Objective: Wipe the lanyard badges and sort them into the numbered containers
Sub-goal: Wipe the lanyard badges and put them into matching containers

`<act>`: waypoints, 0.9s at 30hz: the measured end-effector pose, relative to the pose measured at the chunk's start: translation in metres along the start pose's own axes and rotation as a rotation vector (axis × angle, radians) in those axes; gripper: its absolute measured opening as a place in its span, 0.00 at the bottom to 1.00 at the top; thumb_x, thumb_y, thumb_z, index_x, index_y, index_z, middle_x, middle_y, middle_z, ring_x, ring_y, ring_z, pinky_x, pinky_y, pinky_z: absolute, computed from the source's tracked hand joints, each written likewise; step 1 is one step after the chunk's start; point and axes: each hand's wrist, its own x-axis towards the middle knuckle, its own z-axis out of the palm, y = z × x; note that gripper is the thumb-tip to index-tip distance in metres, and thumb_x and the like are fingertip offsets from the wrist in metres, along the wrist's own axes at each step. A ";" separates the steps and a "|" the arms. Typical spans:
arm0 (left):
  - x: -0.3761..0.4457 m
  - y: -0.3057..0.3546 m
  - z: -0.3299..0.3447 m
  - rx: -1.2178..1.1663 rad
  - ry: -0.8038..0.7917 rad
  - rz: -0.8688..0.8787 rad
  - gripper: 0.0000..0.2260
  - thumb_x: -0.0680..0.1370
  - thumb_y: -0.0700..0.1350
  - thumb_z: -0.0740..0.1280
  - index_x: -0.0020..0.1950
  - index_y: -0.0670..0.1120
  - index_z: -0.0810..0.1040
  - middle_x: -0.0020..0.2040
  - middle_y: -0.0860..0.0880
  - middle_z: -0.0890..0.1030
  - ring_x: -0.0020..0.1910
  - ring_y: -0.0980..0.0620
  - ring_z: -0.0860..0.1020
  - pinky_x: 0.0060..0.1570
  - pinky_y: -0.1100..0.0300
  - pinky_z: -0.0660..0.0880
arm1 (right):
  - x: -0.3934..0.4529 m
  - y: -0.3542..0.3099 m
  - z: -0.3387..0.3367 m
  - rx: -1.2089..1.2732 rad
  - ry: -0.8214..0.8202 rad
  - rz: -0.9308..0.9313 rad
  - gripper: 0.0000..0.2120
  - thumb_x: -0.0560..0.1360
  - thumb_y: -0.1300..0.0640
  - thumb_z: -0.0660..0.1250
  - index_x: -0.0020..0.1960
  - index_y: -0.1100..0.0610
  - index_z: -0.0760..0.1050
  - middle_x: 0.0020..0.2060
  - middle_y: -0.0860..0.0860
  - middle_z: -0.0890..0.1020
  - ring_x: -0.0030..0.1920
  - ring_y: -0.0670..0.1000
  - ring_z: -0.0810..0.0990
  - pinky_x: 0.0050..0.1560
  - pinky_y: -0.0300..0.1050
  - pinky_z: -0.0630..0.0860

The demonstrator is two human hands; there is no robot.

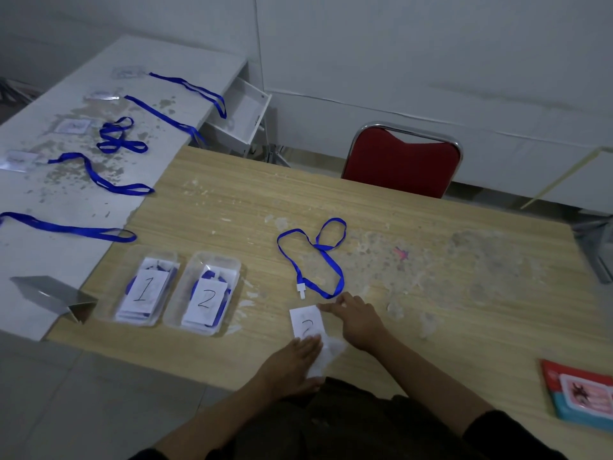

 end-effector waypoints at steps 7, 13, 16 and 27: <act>0.000 0.000 -0.002 -0.021 0.060 -0.006 0.33 0.81 0.63 0.51 0.80 0.45 0.50 0.80 0.46 0.49 0.79 0.52 0.50 0.76 0.57 0.44 | -0.002 -0.001 -0.002 -0.010 0.006 -0.010 0.36 0.72 0.67 0.56 0.74 0.38 0.63 0.62 0.50 0.69 0.56 0.50 0.70 0.46 0.43 0.64; 0.004 -0.004 -0.006 -0.065 0.134 -0.147 0.34 0.80 0.65 0.50 0.80 0.47 0.48 0.80 0.50 0.47 0.79 0.54 0.47 0.75 0.58 0.44 | -0.003 -0.001 -0.001 0.000 -0.005 -0.006 0.36 0.73 0.67 0.55 0.74 0.37 0.62 0.64 0.50 0.68 0.58 0.52 0.70 0.50 0.45 0.67; 0.001 0.001 -0.002 -0.014 0.016 0.012 0.31 0.82 0.60 0.52 0.80 0.46 0.49 0.80 0.47 0.48 0.79 0.53 0.48 0.73 0.60 0.39 | -0.002 -0.002 -0.001 -0.013 -0.011 0.004 0.38 0.72 0.67 0.57 0.74 0.36 0.60 0.64 0.50 0.68 0.58 0.51 0.70 0.49 0.44 0.68; 0.003 0.007 -0.003 0.001 -0.025 0.019 0.30 0.83 0.58 0.52 0.80 0.46 0.48 0.80 0.47 0.46 0.79 0.52 0.47 0.75 0.58 0.42 | -0.002 -0.001 -0.001 -0.015 -0.013 -0.007 0.35 0.73 0.64 0.58 0.75 0.37 0.60 0.64 0.51 0.68 0.58 0.51 0.70 0.50 0.44 0.68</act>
